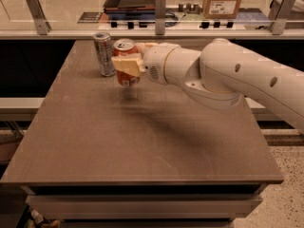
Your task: Move coke can near redbull can
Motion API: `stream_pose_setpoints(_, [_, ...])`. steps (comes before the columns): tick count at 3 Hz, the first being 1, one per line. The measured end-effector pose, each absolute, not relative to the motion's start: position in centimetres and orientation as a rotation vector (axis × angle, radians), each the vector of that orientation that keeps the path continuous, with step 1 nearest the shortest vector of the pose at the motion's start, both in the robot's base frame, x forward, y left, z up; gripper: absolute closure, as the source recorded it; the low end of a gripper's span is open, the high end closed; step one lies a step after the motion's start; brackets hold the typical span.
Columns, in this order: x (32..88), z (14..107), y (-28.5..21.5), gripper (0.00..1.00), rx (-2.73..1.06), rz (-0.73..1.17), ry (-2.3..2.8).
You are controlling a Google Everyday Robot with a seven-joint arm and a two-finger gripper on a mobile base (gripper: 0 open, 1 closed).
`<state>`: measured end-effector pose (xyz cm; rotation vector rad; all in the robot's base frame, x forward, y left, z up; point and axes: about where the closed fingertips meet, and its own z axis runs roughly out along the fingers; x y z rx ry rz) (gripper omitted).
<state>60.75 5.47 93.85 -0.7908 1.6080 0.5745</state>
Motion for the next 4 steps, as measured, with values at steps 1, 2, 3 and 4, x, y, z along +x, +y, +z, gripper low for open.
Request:
stream_pose_setpoints(1, [63.1, 93.0, 4.1, 1.00, -0.777, 0.531, 1.616])
stream_pose_setpoints(2, [65.5, 92.1, 3.1, 1.00, -0.781, 0.517, 1.629])
stream_pose_setpoints(3, [67.8, 91.1, 3.1, 1.00, -0.793, 0.532, 1.629])
stream_pose_setpoints(4, [69.6, 90.2, 3.9, 1.00, -0.797, 0.561, 1.614])
